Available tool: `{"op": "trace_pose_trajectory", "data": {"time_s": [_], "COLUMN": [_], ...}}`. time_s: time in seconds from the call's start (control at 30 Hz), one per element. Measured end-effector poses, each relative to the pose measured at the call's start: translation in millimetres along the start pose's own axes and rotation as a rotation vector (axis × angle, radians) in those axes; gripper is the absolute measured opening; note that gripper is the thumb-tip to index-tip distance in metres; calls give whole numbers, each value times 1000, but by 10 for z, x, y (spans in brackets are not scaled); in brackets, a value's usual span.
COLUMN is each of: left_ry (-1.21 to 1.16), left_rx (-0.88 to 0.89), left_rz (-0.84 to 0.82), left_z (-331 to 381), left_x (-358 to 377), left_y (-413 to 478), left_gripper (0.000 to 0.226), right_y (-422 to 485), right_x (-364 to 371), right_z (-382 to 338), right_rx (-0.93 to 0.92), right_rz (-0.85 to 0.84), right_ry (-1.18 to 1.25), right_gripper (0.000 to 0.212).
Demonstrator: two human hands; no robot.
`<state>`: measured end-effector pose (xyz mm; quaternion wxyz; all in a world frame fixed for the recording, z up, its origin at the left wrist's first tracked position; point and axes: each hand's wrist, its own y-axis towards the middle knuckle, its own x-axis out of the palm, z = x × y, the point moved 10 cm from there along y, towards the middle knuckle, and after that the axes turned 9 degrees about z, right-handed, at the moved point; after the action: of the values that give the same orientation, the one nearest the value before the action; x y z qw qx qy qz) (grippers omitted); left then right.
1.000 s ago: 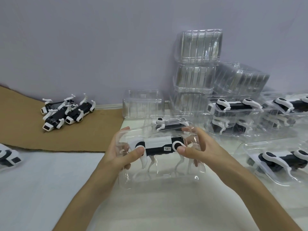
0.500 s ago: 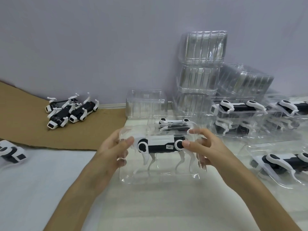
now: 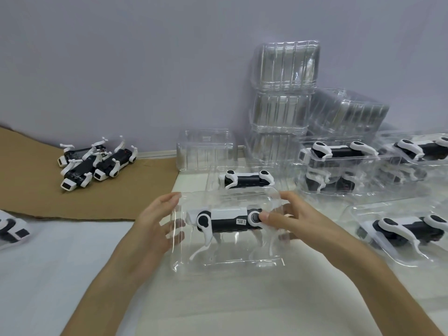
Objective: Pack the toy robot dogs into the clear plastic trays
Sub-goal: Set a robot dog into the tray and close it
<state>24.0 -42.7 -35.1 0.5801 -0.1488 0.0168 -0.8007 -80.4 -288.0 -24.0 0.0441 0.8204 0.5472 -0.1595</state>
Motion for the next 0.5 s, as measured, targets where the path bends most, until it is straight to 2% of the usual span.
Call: {"op": "trace_pose_trajectory", "data": {"time_s": [0.17, 0.3, 0.37, 0.43, 0.5], "left_ry": [-158, -187, -213, -274, -354], "left_rx": [-112, -164, -173, -170, -150], "left_rz": [-75, -109, -81, -110, -151], "left_z": [-58, -99, -110, -80, -27], "left_x": [151, 207, 198, 241, 269], "left_y": [-83, -100, -77, -78, -87], "left_gripper": [48, 61, 61, 53, 44], "right_y": [-3, -16, 0, 29, 44], "right_x": [6, 4, -19, -64, -115], "right_z": [-59, -20, 8, 47, 91], "right_rx": [-17, 36, 67, 97, 134], "right_rz": [22, 0, 32, 84, 131], "right_ry": [123, 178, 192, 224, 282], "right_gripper": [79, 77, 59, 37, 32]}}
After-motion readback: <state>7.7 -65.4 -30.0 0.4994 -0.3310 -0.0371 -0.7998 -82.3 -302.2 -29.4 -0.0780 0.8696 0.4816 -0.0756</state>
